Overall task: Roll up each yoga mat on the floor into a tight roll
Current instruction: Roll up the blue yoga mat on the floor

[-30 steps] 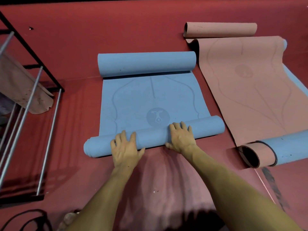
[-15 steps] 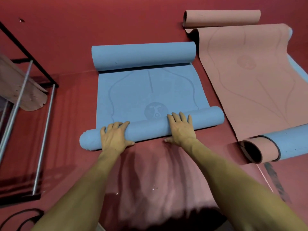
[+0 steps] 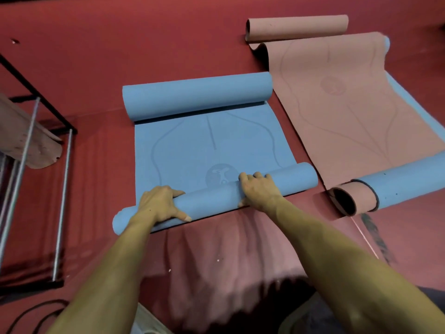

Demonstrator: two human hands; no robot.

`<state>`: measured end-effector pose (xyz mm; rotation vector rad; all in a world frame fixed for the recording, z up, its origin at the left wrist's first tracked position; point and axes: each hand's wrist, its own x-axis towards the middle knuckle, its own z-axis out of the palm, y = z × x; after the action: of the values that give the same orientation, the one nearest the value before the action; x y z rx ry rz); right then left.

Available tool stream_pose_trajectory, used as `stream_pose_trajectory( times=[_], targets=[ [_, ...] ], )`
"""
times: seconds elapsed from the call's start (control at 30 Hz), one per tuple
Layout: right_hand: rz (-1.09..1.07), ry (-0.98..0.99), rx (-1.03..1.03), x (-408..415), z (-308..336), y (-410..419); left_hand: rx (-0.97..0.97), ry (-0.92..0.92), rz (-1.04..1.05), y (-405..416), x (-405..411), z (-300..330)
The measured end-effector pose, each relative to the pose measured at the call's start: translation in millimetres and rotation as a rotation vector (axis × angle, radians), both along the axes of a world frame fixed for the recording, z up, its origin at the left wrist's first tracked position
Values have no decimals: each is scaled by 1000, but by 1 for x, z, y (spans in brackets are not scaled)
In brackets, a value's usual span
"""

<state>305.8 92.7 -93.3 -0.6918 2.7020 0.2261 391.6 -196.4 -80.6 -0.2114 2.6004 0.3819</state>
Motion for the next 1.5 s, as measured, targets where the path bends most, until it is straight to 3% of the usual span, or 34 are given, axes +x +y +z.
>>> stream_pose_trajectory(
  times=[0.23, 0.43, 0.63, 0.83, 1.0, 1.23, 1.4, 1.5],
  targets=[
    [-73, -22, -63, 19, -4, -1, 58, 68, 110, 7, 12, -7],
    [-74, 94, -93, 8, -9, 1, 103, 76, 192, 5, 1, -12],
    [-154, 81, -221, 7, -10, -1, 22, 255, 260, 12, 8, -21],
    [-165, 49, -199, 1, -5, -6, 127, 372, 354, 10, 9, -28],
    [-138, 97, -141, -1, 0, -7, -7, 412, 344, 16, 5, -29],
    [-146, 31, -134, -6, 5, -10, 26, 495, 380, 25, 10, -31],
    [-153, 120, -103, -4, -2, -15, -10, 434, 368, 27, -1, -27],
    [-142, 142, -102, -8, 1, -13, -35, 500, 351, 35, 2, -32]
  ],
)
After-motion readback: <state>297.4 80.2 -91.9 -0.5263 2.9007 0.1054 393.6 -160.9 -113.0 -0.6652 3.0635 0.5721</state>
